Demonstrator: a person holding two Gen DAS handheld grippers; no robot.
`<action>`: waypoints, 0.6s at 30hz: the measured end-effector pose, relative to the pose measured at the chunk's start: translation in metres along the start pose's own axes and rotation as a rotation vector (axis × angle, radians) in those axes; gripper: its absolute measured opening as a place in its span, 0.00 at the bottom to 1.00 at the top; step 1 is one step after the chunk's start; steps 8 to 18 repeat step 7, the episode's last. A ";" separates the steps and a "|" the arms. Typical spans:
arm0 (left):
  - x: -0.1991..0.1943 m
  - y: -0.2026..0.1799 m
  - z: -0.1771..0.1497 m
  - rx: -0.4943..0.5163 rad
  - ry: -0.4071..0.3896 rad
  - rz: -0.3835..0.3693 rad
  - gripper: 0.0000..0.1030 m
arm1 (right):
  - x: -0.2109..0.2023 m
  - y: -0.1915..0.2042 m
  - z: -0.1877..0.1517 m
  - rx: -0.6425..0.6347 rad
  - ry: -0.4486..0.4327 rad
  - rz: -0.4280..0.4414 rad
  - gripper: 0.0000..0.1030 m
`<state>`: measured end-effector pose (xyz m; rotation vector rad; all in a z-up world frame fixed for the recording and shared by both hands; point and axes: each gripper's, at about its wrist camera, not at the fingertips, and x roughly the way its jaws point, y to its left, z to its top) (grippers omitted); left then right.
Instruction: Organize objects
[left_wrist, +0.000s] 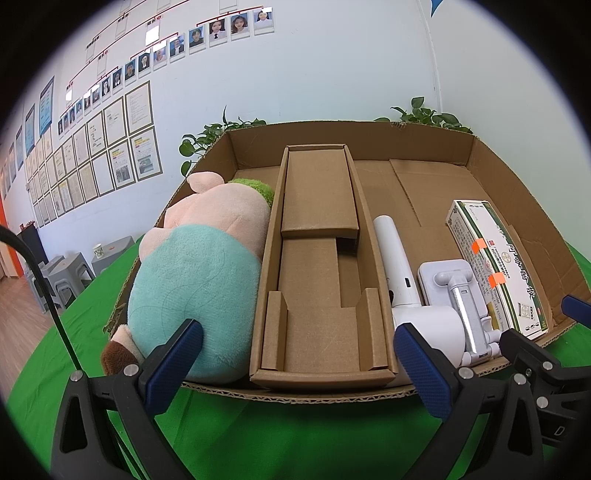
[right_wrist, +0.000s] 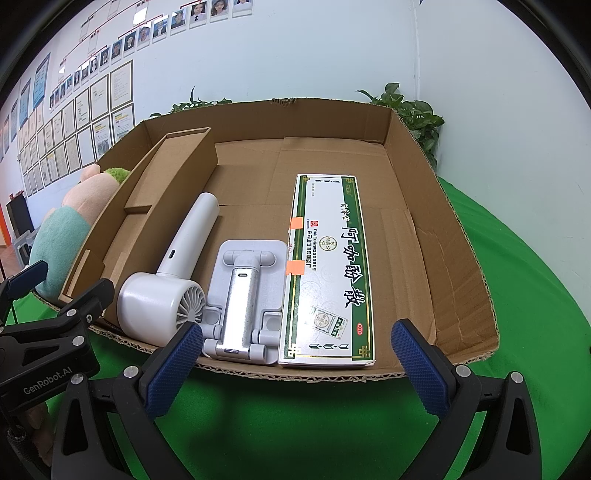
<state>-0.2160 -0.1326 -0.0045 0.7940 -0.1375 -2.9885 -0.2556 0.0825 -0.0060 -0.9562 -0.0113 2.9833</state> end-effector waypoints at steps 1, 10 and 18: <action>0.000 0.000 0.000 0.000 0.000 0.000 1.00 | 0.000 0.000 0.000 0.000 0.000 0.000 1.00; 0.000 -0.001 0.000 0.006 -0.001 0.006 1.00 | 0.001 0.000 0.001 -0.002 0.001 -0.001 1.00; 0.000 -0.001 0.000 0.006 -0.001 0.006 1.00 | 0.001 0.000 0.001 -0.002 0.001 -0.001 1.00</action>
